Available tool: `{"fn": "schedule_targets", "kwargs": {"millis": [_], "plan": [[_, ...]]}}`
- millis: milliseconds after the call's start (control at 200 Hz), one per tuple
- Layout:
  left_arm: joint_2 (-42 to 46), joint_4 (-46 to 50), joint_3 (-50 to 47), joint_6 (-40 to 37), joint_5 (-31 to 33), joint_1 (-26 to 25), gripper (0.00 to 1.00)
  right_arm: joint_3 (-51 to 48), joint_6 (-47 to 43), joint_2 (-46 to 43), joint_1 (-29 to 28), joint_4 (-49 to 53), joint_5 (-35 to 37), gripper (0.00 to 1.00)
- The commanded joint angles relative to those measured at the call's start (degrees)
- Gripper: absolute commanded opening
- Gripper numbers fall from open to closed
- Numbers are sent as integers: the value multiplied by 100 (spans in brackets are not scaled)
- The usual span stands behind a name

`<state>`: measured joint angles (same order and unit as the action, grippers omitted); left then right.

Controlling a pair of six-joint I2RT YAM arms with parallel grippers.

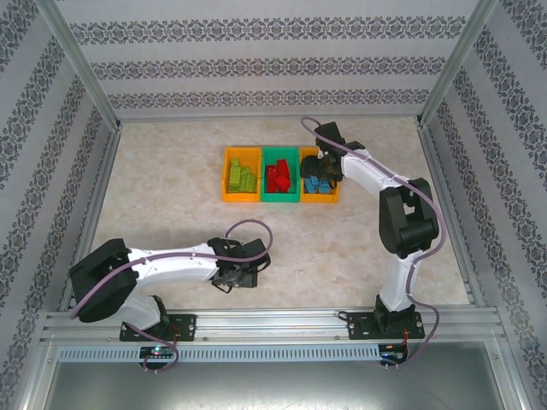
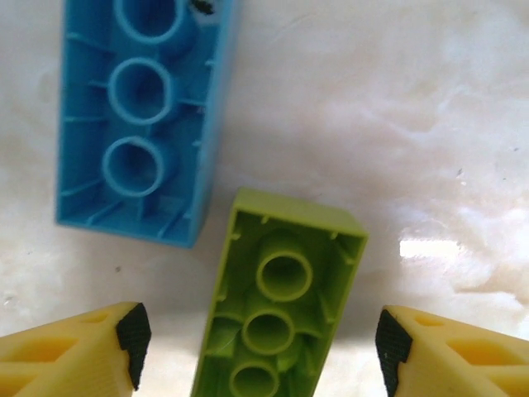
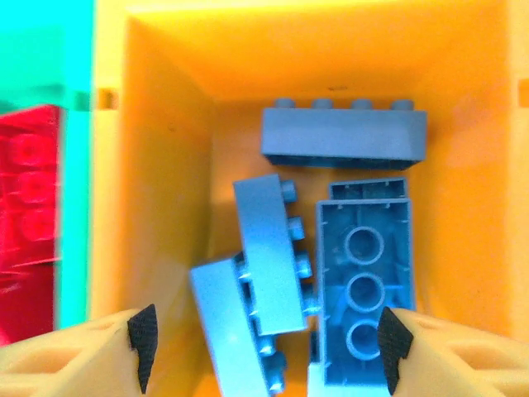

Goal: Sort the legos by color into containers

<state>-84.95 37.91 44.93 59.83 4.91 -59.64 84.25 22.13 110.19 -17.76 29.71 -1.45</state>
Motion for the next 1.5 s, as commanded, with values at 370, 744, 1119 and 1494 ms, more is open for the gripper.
{"fn": "schedule_targets", "kwargs": {"millis": [370,744,1119,1494], "plan": [[-200,-101,157,-237,74,-71,31,-380,67,-482,44,-156,-222,78],[146,230,365,-247,188,-83,22,-461,189,-765,52,-260,-326,81],[461,778,838,-303,743,-22,23,-643,283,-1348,71,-550,-748,83],[805,383,1843,-1977,650,1875,25,-1956,302,-2425,210,-773,-362,87]]}}
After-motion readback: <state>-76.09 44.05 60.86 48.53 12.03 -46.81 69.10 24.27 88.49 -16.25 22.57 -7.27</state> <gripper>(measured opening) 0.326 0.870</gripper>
